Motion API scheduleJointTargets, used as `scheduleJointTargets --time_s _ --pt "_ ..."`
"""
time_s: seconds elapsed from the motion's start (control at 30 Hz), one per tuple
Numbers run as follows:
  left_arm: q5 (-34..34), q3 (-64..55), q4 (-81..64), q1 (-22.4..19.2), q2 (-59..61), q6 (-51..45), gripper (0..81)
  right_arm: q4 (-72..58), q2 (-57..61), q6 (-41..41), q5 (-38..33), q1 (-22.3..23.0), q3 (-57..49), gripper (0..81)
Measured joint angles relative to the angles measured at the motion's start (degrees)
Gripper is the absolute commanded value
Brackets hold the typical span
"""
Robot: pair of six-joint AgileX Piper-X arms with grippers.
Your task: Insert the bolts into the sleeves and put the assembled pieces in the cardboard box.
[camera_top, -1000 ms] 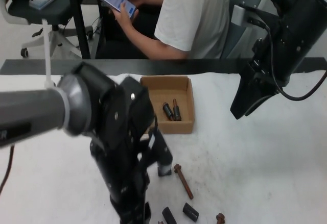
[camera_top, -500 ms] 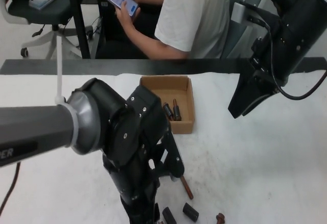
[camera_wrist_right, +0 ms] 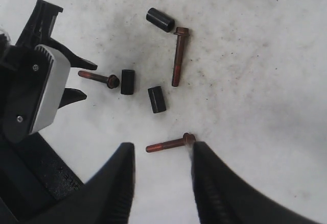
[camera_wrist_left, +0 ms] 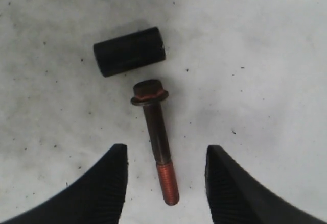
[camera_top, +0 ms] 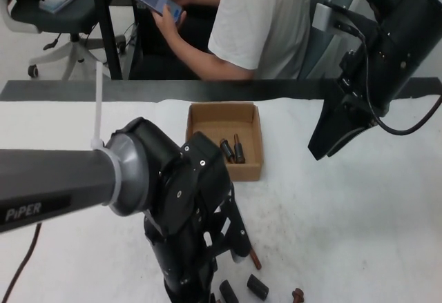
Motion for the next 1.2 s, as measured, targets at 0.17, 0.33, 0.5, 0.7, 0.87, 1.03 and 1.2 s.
scheduleJointTargets --time_s 0.17,0.33,0.5,0.7,0.87,1.03,1.2 --pt "0.6 0.0 -1.4 -0.7 0.0 -0.8 44.8 0.0 0.0 0.0 0.0 0.0 0.0 35.1" --pt "0.6 0.0 -1.8 -0.9 0.0 -0.9 44.8 0.0 0.0 0.0 0.0 0.0 0.0 35.1" --pt "0.6 0.0 -1.7 -0.9 2.5 -0.9 44.8 0.0 0.0 0.0 -0.6 0.0 0.0 35.1" --pt "-0.8 0.0 -0.9 -0.9 4.7 -0.9 44.8 -0.3 -1.1 0.0 -1.2 0.0 0.0 35.1" --pt "-1.9 0.0 -2.2 -0.9 4.7 -0.9 44.8 -1.7 -3.5 0.1 -1.2 0.0 0.1 35.1" --pt "-2.3 0.0 -3.4 -0.9 4.7 -1.5 42.5 -2.2 -5.6 0.1 -1.2 0.0 0.1 35.1" --pt "-2.2 0.0 -5.6 -0.9 4.7 -2.3 26.9 -2.2 -6.6 0.3 -1.2 0.0 0.1 35.1"
